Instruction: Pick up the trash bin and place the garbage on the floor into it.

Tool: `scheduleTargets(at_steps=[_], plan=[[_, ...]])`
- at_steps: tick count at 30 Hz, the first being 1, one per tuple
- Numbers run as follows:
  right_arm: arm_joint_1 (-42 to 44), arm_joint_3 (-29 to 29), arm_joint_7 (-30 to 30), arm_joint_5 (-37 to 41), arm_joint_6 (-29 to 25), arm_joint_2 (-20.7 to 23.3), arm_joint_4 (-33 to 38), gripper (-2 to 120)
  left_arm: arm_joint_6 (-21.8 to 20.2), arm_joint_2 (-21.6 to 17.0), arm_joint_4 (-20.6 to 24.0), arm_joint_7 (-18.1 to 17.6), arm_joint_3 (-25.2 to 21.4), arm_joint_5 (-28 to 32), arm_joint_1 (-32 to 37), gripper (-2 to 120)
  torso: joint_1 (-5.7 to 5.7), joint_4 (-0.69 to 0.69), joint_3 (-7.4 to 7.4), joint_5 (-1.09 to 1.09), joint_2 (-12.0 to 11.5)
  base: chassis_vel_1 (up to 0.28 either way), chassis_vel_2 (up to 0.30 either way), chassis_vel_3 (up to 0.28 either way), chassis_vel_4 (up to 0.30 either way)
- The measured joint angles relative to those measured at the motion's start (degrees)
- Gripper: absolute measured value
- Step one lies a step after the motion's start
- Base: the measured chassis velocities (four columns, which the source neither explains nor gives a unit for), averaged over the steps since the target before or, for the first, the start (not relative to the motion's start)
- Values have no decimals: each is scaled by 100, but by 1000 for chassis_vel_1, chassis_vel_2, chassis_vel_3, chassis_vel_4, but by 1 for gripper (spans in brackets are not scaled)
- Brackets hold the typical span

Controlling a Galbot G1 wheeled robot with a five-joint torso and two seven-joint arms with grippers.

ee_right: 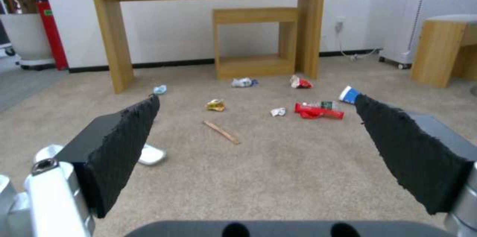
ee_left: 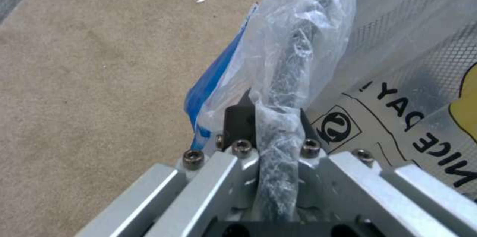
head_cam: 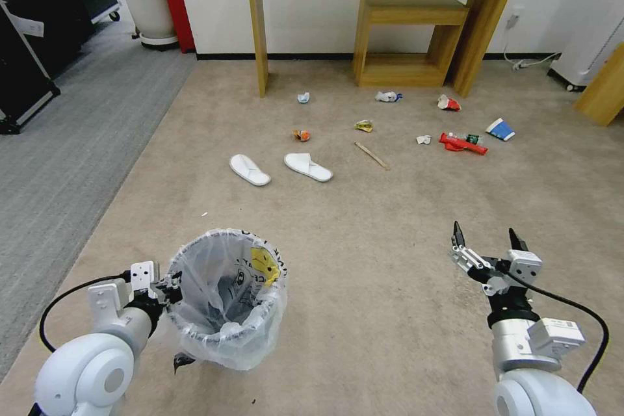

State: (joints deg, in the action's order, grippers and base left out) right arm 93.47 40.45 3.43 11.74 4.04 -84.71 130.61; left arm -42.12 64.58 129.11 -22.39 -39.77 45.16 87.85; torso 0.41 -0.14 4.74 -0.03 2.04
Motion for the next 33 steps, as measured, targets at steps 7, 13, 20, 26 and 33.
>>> scheduleTargets(at_steps=[7, 13, 20, 26, 33], plan=[[26, 32, -46, -40, -12, -17, 29, 100, 0, 4, -26, 19, -23, -25, 14, 1, 0, 0, 0, 0, 0, -9, 7, 4, -6], [32, 36, -41, -39, -1, -17, 42, 100, 0, 12, -39, 28, -21, -31, 12, 1, -1, 1, 0, 0, 0, -79, 83, 92, -83], [35, 37, -37, -39, 6, -23, 52, 100, -1, 11, -49, 35, -18, -33, -6, 1, 0, 0, 1, 1, 0, -147, 147, 158, -144], [39, 29, -37, -41, 7, -24, 52, 100, -2, 14, -50, 37, -15, -34, -10, 1, 0, 0, 1, 0, 0, -125, 112, 115, -110], [28, 23, -38, -51, 35, -26, 50, 100, -1, 13, -59, 42, -18, -34, -24, 1, 0, 0, 0, 0, 0, -85, 96, 92, -88]])
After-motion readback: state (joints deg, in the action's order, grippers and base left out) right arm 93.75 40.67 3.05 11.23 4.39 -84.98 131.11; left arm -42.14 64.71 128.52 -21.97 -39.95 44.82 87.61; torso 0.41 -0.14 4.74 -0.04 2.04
